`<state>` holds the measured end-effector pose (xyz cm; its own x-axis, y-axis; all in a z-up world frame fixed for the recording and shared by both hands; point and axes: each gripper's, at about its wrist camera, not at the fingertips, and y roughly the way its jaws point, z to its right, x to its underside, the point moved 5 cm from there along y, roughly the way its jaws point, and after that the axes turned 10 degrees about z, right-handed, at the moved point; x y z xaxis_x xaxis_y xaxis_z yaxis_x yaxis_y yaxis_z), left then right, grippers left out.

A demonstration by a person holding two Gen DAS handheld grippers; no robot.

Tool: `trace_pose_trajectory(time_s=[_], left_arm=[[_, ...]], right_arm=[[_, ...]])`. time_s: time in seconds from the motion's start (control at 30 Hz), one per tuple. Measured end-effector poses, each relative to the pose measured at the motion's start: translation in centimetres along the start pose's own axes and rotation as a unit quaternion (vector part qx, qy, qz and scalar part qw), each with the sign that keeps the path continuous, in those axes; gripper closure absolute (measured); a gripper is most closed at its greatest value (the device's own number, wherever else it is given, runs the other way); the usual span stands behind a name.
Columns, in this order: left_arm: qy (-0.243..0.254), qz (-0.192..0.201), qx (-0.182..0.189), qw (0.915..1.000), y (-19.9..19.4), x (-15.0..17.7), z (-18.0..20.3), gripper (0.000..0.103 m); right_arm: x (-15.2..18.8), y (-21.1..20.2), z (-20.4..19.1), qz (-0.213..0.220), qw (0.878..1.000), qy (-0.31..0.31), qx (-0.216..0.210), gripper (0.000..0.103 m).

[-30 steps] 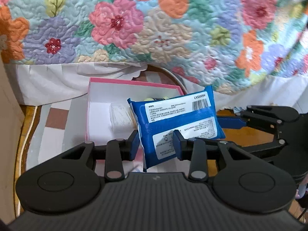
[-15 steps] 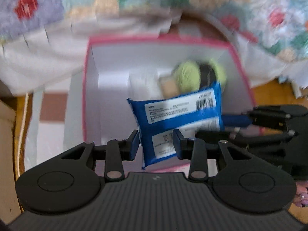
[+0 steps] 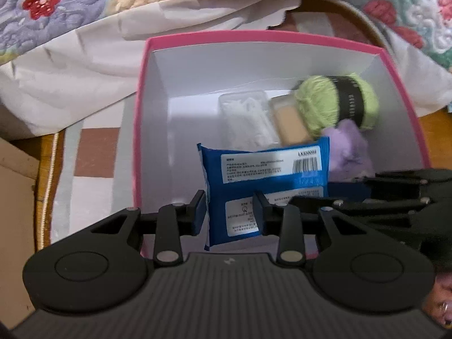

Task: Organize objects
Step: 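Lower the blue packet into the pink box and open the left gripper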

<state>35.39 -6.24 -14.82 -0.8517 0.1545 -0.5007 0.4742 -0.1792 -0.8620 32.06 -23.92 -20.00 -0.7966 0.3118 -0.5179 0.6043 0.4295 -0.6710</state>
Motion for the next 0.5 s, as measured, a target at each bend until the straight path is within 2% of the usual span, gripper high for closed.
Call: trace_pose_trajectory(time_s=[0.07, 0.13, 0.2, 0.3, 0.5], left_arm=[[0.000, 0.011, -0.021, 0.9997, 0.1, -0.1, -0.5, 0.065], [-0.002, 0.023, -0.020, 0.9995, -0.3, 0.0, -0.7, 0.059], [-0.012, 0.033, -0.005, 0.9994, -1.0, 0.1, -0.9, 0.055], [-0.027, 0.048, 0.010, 0.9985, -2.5, 0.4, -1.3, 0.055], [-0.054, 0.057, 0.053, 0.9955, -6.4, 1.2, -1.8, 0.054]], right_arm=[[0.4, 0.8, -0.1, -0.007, 1.000, 0.006, 0.004, 0.066], [0.9, 1.3, 0.0, -0.008, 1.000, 0.019, 0.010, 0.066], [1.0, 1.4, 0.0, -0.005, 1.000, 0.019, 0.023, 0.063], [0.7, 0.3, -0.4, 0.008, 0.999, 0.006, 0.047, 0.062], [0.1, -5.0, -3.5, 0.042, 0.996, -0.054, 0.057, 0.051]])
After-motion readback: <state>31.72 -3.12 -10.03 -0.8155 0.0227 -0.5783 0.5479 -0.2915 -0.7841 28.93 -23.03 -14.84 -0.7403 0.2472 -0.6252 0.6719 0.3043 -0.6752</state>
